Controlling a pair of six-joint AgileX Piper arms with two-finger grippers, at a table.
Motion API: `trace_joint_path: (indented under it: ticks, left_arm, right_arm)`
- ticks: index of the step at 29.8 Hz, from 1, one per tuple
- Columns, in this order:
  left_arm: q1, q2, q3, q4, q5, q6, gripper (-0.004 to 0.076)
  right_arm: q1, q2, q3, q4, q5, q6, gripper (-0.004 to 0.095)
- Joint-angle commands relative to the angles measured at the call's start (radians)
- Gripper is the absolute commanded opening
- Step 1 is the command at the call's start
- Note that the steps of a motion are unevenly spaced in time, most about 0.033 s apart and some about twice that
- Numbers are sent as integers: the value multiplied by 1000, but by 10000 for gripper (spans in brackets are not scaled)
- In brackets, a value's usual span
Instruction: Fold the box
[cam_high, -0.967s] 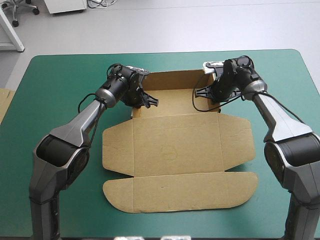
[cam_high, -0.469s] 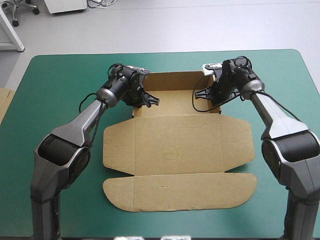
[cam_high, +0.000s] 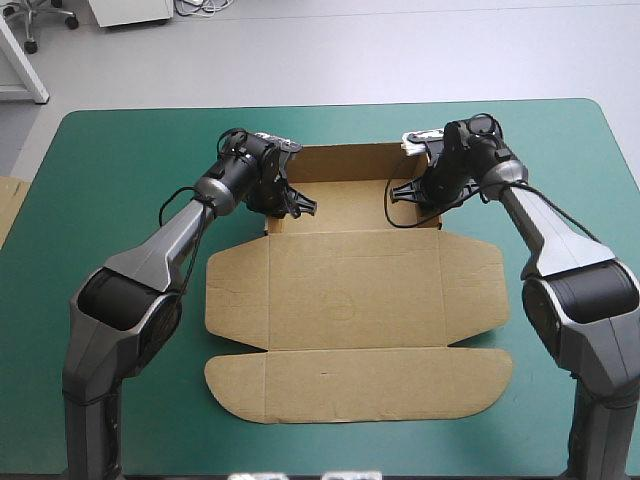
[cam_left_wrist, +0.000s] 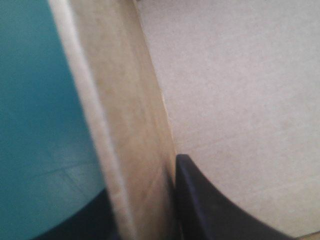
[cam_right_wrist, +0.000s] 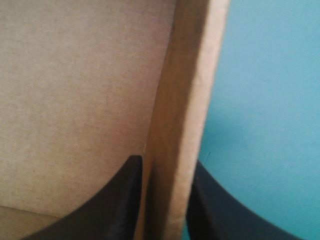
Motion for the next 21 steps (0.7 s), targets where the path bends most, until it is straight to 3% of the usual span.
trace_joint_path:
  ticks: [1, 4, 15, 21]
  left_arm:
    - [4, -57, -8, 29, 11, 23, 448]
    - [4, -69, -28, 31, 23, 23, 575]
    - [4, -141, -200, -111, 77, 82, 573]
    - [-4, -275, -184, -125, 124, 123, 563]
  right_arm:
    - [-7, -85, -24, -3, -24, -14, 477]
    - [-7, -111, -25, -2, -27, -9, 494]
    - [-7, -212, -106, -22, 79, -11, 494]
    - [-7, -351, -103, -10, 140, -41, 493]
